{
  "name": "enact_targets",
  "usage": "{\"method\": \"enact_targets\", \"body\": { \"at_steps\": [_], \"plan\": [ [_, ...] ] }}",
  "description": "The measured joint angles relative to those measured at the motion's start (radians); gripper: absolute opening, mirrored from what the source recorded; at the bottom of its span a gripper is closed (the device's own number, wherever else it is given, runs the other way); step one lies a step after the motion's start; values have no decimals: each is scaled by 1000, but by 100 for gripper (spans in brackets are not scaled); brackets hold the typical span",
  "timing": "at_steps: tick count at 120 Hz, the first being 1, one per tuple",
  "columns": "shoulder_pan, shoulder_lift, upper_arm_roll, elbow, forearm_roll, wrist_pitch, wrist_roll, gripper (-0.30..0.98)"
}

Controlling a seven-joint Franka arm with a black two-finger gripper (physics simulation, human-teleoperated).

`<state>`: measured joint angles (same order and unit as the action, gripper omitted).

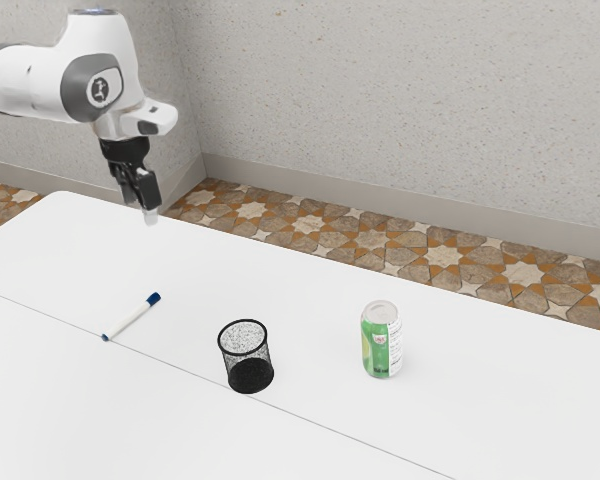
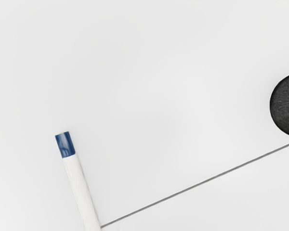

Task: Put the marker into the pen holder.

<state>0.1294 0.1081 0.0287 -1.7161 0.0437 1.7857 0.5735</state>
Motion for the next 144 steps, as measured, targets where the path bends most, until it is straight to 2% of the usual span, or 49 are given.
{"method": "enact_targets", "body": {
  "at_steps": [15,33,51,74,144],
  "plan": [
    [12,58,7,-87,1,129,-54,69],
    [33,169,11,-55,1,221,-121,68],
    [73,223,23,-33,0,267,-176,44],
    [102,276,23,-51,0,319,-250,33],
    [124,407,23,-68,17,392,-353,27]
  ]
}}
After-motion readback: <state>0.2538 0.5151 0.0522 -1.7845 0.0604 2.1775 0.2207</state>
